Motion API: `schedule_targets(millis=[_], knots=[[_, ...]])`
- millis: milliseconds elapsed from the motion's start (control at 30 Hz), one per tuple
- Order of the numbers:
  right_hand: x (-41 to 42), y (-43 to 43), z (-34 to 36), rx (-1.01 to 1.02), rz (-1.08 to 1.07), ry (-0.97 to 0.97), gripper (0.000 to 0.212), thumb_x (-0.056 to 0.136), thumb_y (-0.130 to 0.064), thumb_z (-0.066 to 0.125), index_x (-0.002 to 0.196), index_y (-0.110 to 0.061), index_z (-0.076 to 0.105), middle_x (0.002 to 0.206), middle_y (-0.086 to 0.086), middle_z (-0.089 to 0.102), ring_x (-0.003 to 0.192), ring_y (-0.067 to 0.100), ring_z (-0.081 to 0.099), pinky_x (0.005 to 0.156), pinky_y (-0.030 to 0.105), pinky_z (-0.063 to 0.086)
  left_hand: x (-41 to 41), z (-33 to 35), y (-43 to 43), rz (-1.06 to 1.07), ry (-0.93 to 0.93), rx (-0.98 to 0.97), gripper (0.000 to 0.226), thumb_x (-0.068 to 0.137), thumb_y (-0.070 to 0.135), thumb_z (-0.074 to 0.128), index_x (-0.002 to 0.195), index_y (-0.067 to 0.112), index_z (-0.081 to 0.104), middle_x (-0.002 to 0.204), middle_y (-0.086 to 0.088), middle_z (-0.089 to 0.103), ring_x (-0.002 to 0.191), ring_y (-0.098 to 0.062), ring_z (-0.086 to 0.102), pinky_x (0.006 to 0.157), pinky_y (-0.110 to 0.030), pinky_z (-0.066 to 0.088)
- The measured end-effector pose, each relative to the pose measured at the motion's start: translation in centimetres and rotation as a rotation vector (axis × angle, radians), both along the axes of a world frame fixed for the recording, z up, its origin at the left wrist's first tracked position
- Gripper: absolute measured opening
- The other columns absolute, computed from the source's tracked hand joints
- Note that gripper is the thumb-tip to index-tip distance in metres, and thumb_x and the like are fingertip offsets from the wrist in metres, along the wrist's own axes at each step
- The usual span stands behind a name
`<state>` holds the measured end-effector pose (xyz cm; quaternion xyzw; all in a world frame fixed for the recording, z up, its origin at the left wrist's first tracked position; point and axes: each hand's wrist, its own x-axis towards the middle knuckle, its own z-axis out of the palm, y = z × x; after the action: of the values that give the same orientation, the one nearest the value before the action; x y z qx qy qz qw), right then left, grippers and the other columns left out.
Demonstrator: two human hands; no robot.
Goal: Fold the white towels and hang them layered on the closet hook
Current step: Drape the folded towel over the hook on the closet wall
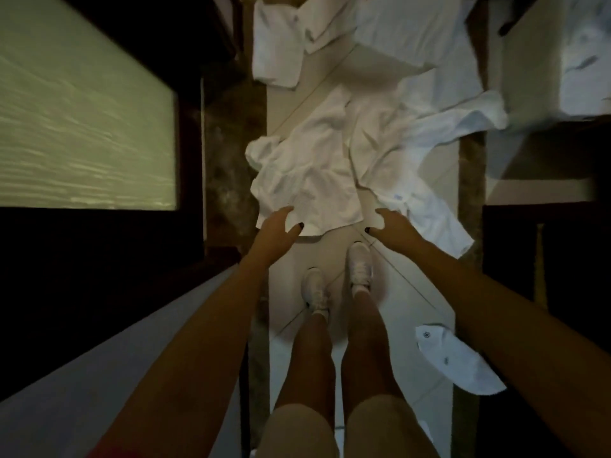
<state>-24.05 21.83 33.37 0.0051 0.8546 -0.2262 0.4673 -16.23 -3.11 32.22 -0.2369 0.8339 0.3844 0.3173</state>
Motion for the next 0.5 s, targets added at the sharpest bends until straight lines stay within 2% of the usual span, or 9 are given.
schedule_targets(millis=[133,200,300,433,500], knots=[[-2.3,-0.8,-10.2,0.048,0.001,-0.042,0.056,0.097,-0.03,0.059,0.139,0.003,0.044,0.141,0.025,0.049,0.13,0.038,0.045,0.103,0.039,0.033,-0.2,-9.4,0.3,0.146,-0.048,0.023,0.057,0.097,0.032,0.058,0.147,0.012,0.037,0.149,-0.012,0.041,0.135,-0.027,0.04,0.102,-0.029,0.032],[-3.2,-1.4,-16.3,0.053,-0.024,-0.039,0.059,0.095,-0.03,0.062,0.14,0.003,0.043,0.143,0.024,0.047,0.131,0.038,0.045,0.102,0.04,0.035,-0.2,-15.2,0.3,0.197,-0.068,0.016,0.06,0.096,0.031,0.06,0.147,0.011,0.037,0.147,-0.014,0.042,0.134,-0.028,0.04,0.104,-0.031,0.033],[-4.0,-1.8,-25.3,0.024,-0.036,-0.057,0.065,0.093,-0.03,0.066,0.143,0.002,0.039,0.145,0.023,0.045,0.131,0.037,0.045,0.101,0.039,0.038,0.3,-23.5,0.3,0.123,-0.062,-0.008,0.065,0.094,0.033,0.063,0.148,0.011,0.034,0.151,-0.013,0.037,0.138,-0.028,0.034,0.111,-0.037,0.029],[-3.9,-1.2,-35.7,-0.005,-0.087,-0.004,0.053,0.091,-0.026,0.069,0.132,0.003,0.052,0.13,0.023,0.059,0.117,0.036,0.056,0.085,0.029,0.04,1.2,-32.9,1.5,0.014,-0.044,-0.041,0.082,0.086,0.04,0.071,0.151,0.014,0.028,0.155,-0.013,0.028,0.141,-0.029,0.027,0.114,-0.039,0.025],[-3.5,-0.8,-39.7,0.037,-0.124,0.034,0.051,0.093,-0.026,0.067,0.129,0.007,0.052,0.127,0.025,0.059,0.115,0.038,0.056,0.082,0.031,0.038,1.7,-36.3,2.6,-0.14,-0.004,-0.066,0.095,0.079,0.046,0.076,0.153,0.018,0.023,0.159,-0.013,0.02,0.143,-0.029,0.022,0.116,-0.043,0.021]])
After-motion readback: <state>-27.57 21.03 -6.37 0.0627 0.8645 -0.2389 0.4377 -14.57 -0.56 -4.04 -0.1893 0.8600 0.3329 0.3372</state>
